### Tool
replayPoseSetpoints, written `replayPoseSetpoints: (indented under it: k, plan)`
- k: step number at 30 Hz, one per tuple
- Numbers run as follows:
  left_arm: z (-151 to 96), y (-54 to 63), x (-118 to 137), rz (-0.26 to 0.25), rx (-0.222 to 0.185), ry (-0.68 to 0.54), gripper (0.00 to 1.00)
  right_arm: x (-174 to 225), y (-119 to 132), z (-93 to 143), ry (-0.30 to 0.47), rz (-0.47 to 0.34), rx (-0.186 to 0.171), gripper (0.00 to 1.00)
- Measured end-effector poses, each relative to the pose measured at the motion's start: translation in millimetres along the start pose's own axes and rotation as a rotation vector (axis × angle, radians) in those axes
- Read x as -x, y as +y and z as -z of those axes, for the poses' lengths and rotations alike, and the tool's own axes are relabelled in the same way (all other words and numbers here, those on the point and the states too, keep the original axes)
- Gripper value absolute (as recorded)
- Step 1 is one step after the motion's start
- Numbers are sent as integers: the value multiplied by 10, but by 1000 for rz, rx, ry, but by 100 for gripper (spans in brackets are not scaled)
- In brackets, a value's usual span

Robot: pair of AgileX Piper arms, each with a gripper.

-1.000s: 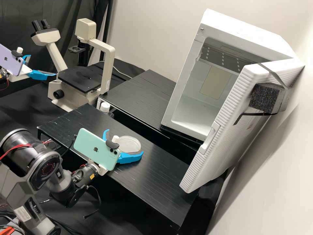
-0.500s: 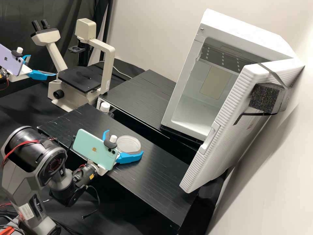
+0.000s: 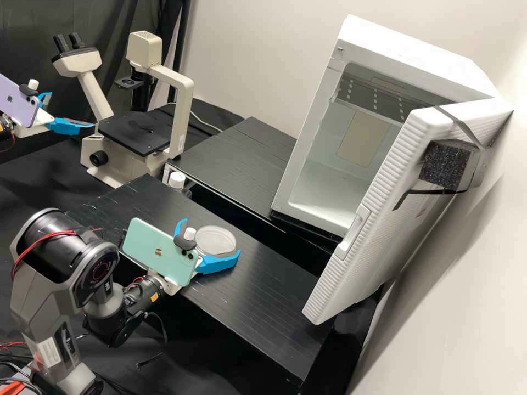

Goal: Return the petri dish to the incubator.

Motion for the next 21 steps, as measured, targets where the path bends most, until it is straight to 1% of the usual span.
replayPoseSetpoints:
  k: [2,4,7,14,21]
  plan:
    - [0,0,0,0,0,0,100,-3,-2,-11,-3,4,2,0]
    - [0,0,0,0,0,0,100,-3,4,-17,-4,3,-4,0]
    - [0,0,0,0,0,0,100,-2,9,-23,0,7,0,0]
    - [0,0,0,0,0,0,100,-5,8,-38,0,16,-23,0]
    - [0,0,0,0,0,0,100,-6,8,-42,1,17,-26,0]
